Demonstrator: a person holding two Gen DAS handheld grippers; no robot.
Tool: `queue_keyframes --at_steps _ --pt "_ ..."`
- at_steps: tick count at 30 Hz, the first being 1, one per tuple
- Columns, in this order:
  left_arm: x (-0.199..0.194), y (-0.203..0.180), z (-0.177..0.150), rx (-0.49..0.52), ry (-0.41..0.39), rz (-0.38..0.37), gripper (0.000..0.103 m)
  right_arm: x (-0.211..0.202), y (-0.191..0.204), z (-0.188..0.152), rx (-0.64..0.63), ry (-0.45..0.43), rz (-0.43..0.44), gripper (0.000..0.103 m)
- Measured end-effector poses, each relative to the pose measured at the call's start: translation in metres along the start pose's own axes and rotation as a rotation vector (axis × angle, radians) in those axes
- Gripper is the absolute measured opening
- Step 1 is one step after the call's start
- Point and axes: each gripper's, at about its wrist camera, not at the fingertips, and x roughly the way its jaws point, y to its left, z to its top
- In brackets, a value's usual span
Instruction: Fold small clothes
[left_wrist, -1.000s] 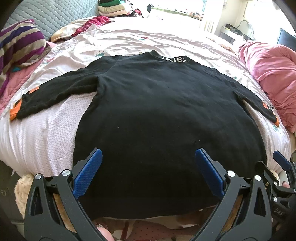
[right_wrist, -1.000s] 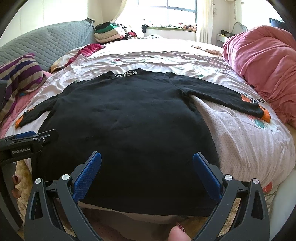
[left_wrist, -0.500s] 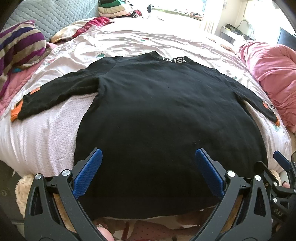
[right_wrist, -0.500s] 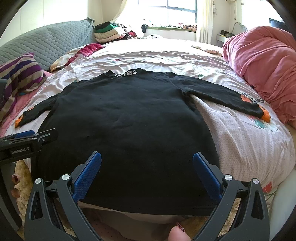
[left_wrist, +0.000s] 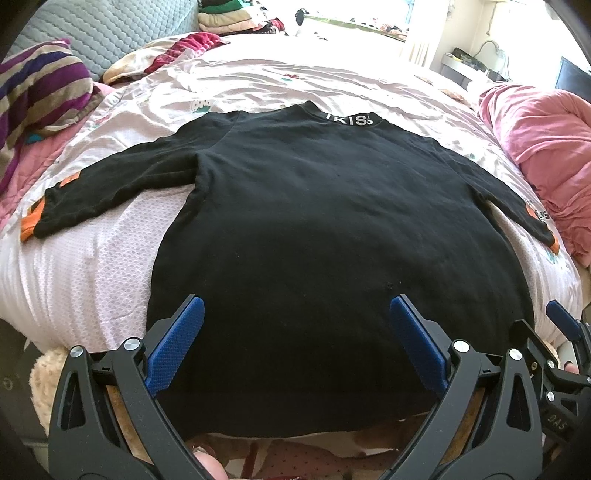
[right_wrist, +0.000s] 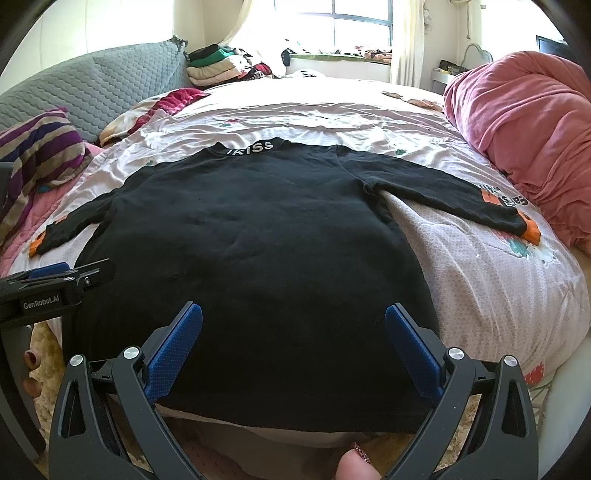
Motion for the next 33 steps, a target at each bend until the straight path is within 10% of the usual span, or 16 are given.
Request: queue_keyframes --at_steps 33 --pt "0.035 -0.031 0.057 0.031 -0.022 -0.015 0.095 0.019 -0.033 0.045 0.087 -0.044 -0.043 0.099"
